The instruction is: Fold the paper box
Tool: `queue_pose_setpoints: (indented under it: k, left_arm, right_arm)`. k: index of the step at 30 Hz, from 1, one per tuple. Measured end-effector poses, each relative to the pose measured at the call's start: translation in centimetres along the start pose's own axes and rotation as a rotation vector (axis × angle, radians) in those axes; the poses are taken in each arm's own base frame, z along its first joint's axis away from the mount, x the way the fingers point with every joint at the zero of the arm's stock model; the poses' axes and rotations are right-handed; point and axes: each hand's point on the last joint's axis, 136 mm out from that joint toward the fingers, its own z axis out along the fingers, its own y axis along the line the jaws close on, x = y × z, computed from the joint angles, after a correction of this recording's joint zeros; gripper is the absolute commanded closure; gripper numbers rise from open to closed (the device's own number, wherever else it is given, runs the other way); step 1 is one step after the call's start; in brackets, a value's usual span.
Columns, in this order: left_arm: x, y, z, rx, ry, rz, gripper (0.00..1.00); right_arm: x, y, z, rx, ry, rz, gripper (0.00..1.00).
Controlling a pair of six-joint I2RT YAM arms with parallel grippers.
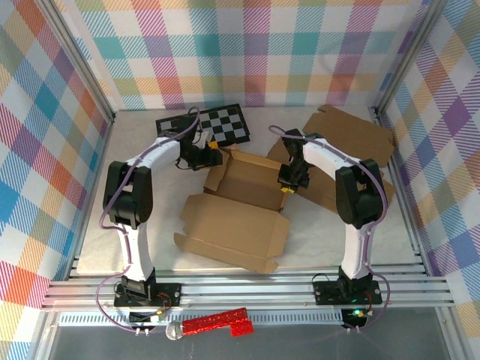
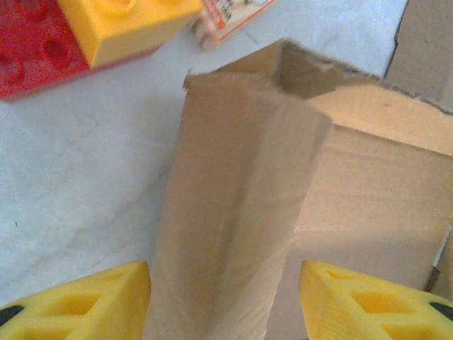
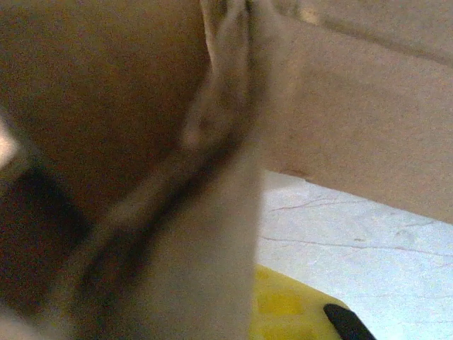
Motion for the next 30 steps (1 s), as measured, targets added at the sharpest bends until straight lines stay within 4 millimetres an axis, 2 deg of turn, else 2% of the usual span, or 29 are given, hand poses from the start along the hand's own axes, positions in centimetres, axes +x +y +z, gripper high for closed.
queue_pose_setpoints:
  k: [4,9,16,30]
  left_arm:
    - [0.7,0.5,0.1,0.078,0.022,-0.058,0.51]
    - [0.4,-0.3,-0.1,0.171,0.015,-0.073,0.55]
    - [0.6,-0.2,0.2,0.249,0.008,-0.115,0.60]
    - [1.0,1.2,-0.9,0.357,0.000,-0.174,0.59]
  right_arm:
    - [-0.4,-0.4,0.2,-0.015,0.018,-0.013,1.00]
    - [-1.0,-0.3,0.5,-0.031,0.038,-0.050,1.00]
    - [-0.6,-0.4,0.8,-0.032,0.067,-0.073,1.00]
    - [-1.3,0.3,1.0,-0.046,0.091,-0.109,1.00]
